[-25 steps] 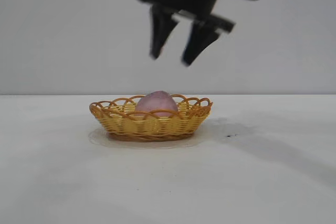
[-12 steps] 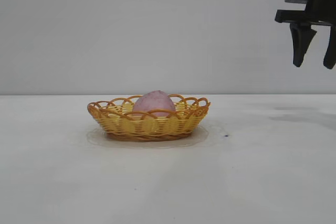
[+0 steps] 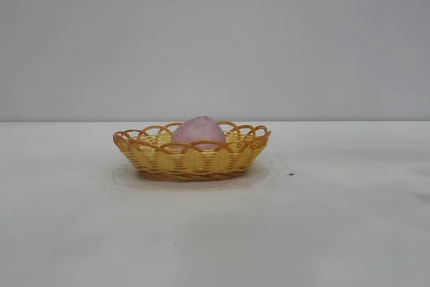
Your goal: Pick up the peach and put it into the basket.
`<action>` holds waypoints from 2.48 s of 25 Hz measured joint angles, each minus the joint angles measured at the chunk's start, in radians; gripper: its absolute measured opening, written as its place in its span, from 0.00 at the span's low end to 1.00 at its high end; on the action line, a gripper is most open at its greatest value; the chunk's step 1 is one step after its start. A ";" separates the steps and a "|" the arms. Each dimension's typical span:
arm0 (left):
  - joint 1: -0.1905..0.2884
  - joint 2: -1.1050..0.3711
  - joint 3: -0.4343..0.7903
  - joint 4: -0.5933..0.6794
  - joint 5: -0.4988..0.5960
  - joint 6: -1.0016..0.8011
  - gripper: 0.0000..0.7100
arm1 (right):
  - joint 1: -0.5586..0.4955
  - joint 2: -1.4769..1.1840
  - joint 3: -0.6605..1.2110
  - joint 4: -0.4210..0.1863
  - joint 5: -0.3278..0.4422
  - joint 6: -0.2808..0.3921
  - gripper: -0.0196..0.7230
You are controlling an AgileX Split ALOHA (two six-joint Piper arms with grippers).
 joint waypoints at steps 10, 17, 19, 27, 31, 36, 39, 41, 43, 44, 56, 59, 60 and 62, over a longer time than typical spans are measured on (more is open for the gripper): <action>0.000 0.000 0.000 0.000 0.000 0.000 0.65 | 0.000 -0.580 0.279 -0.030 0.177 0.058 0.57; 0.000 0.000 0.000 0.000 0.000 0.000 0.65 | 0.000 -0.841 0.375 -0.030 0.232 0.072 0.57; 0.000 0.000 0.000 0.000 0.000 0.000 0.65 | 0.000 -0.916 0.377 -0.030 0.232 0.067 0.57; 0.000 0.000 0.000 0.000 0.000 0.000 0.65 | 0.000 -1.228 0.381 -0.030 0.234 0.056 0.57; 0.000 0.000 0.000 0.000 0.000 0.000 0.65 | 0.000 -1.317 0.381 -0.030 0.240 0.053 0.57; 0.000 0.000 0.000 0.000 0.000 0.000 0.65 | 0.000 -1.320 0.381 -0.030 0.244 0.050 0.57; 0.000 0.000 0.000 0.000 0.000 0.000 0.65 | 0.000 -1.320 0.381 -0.030 0.244 0.050 0.57; 0.000 0.000 0.000 0.000 0.000 0.000 0.65 | 0.000 -1.320 0.381 -0.030 0.244 0.050 0.57; 0.000 0.000 0.000 0.000 0.000 0.000 0.65 | 0.000 -1.320 0.381 -0.030 0.244 0.049 0.57; 0.000 0.000 0.000 0.000 0.000 0.000 0.65 | 0.000 -1.320 0.381 -0.030 0.244 0.049 0.57; 0.000 0.000 0.000 0.000 0.000 0.000 0.65 | 0.028 -1.320 0.381 -0.028 0.244 0.049 0.36; 0.000 0.000 0.000 0.000 0.000 0.000 0.65 | 0.032 -1.320 0.381 -0.028 0.244 0.049 0.36; 0.000 0.000 0.000 0.000 0.000 0.000 0.65 | 0.032 -1.320 0.381 -0.028 0.244 0.049 0.36; 0.000 0.000 0.000 0.000 0.000 0.000 0.65 | 0.032 -1.320 0.381 -0.028 0.244 0.049 0.36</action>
